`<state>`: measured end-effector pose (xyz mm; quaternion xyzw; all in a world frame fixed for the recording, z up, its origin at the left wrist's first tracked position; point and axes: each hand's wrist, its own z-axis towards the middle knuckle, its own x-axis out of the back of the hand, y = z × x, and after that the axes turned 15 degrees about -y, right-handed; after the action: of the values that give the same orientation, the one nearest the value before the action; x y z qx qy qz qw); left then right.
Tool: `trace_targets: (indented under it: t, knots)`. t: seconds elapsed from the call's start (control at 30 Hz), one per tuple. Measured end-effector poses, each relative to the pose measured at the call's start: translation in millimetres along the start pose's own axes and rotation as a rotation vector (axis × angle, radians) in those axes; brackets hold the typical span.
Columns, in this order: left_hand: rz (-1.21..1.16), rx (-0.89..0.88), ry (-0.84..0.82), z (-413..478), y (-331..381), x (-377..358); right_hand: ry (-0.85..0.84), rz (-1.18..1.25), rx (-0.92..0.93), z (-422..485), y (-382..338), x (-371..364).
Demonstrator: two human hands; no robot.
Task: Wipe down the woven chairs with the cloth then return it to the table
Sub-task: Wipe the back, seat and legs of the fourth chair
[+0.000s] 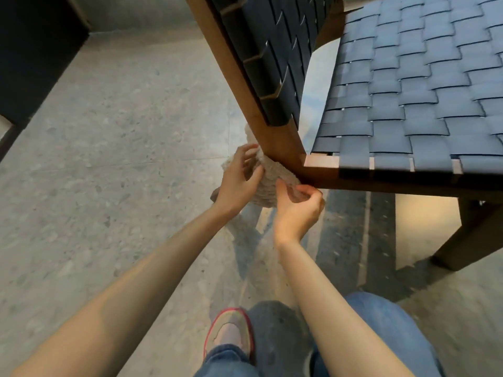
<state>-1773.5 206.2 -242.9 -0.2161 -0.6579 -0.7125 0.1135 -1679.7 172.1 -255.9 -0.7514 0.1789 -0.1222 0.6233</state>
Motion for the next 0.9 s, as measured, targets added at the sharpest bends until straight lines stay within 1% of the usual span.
trace_targets:
  t: [0.1, 0.2, 0.27, 0.4, 0.47, 0.53, 0.63, 0.7, 0.77, 0.8, 0.9]
  knots:
    - [0.153, -0.040, -0.085, -0.1, -16.6, 4.4, 0.022, 0.163, -0.162, 5.6, 13.8, -19.7]
    - [0.238, -0.038, -0.120, 3.1, -40.2, 10.4, -0.054, 0.218, -0.279, 15.0, 33.4, -34.9]
    - [0.264, 0.021, -0.123, 2.1, -60.8, 13.3, -0.147, 0.202, -0.352, 20.0, 46.5, -44.0]
    - [0.278, 0.159, -0.154, -2.1, -103.3, 18.0, -0.250, 0.142, -0.452, 31.4, 74.9, -60.1]
    - [0.262, 0.187, -0.168, -1.3, -118.4, 20.9, -0.320, 0.129, -0.484, 33.4, 84.9, -66.9]
    - [0.264, 0.209, -0.175, -0.9, -129.2, 23.5, -0.361, 0.171, -0.543, 33.6, 90.5, -73.7]
    - [0.231, 0.251, -0.122, -1.8, -138.0, 24.7, -0.323, 0.235, -0.651, 30.8, 87.8, -82.5]
    - [0.227, 0.313, -0.042, -3.5, -138.7, 20.9, -0.262, 0.276, -0.666, 27.6, 82.4, -83.1]
    - [0.239, 0.361, 0.049, -5.6, -132.0, 14.9, -0.201, 0.297, -0.634, 24.8, 77.1, -78.5]
    - [0.231, 0.357, 0.091, -7.0, -124.1, 11.1, -0.176, 0.301, -0.607, 22.9, 72.1, -73.4]
    - [0.164, 0.273, 0.189, -9.1, -88.2, -2.9, -0.126, 0.239, -0.494, 21.1, 54.8, -51.5]
